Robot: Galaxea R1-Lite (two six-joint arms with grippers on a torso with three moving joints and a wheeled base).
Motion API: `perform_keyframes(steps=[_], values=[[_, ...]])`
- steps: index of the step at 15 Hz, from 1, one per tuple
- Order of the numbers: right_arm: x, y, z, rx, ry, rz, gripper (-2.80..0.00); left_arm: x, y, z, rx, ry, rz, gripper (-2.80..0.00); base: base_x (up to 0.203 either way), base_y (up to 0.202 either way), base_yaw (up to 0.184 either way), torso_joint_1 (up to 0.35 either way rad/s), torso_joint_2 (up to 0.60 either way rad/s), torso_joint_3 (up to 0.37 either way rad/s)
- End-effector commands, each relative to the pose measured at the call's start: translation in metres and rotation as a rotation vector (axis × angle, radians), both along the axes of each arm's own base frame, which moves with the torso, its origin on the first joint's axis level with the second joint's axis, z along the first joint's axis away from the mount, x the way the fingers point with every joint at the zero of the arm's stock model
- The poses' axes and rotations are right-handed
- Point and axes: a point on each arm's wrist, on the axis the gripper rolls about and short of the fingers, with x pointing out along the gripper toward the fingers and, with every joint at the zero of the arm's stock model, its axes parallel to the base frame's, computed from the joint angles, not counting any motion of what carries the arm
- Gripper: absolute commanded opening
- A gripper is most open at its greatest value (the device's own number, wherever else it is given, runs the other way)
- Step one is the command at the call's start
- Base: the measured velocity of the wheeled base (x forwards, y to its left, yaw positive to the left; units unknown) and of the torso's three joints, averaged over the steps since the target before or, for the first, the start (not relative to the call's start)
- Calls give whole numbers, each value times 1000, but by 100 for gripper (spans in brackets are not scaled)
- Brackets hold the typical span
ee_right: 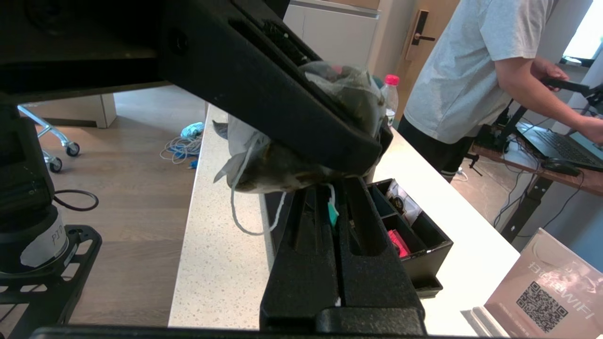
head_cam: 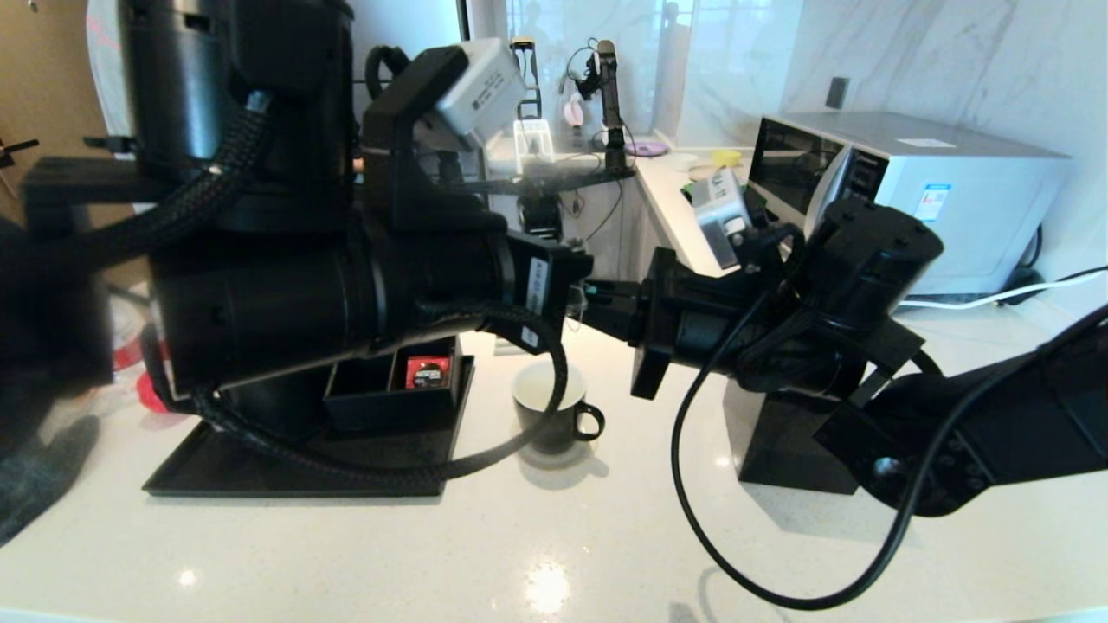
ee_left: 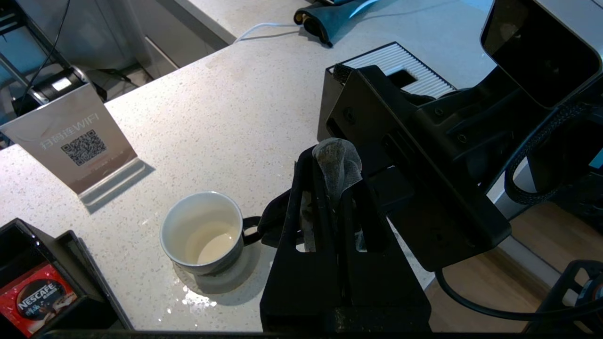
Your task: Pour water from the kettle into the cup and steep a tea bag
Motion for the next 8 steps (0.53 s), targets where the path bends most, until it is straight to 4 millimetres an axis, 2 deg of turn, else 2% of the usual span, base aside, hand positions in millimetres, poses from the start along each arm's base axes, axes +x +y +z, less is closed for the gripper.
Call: perform_keyframes(steps=[1, 2, 8], values=[[0, -1, 1, 5, -9, 3, -280, 0, 0, -1, 1, 2, 0, -280, 0, 0, 0, 0, 0, 0], [0, -1, 2, 5, -10, 3, -280, 1, -1, -1, 1, 2, 0, 0, 0, 0, 0, 0, 0, 0], [5, -8, 1, 5, -10, -23, -280, 0, 1, -1, 3, 3, 3, 0, 0, 0, 0, 0, 0, 0]])
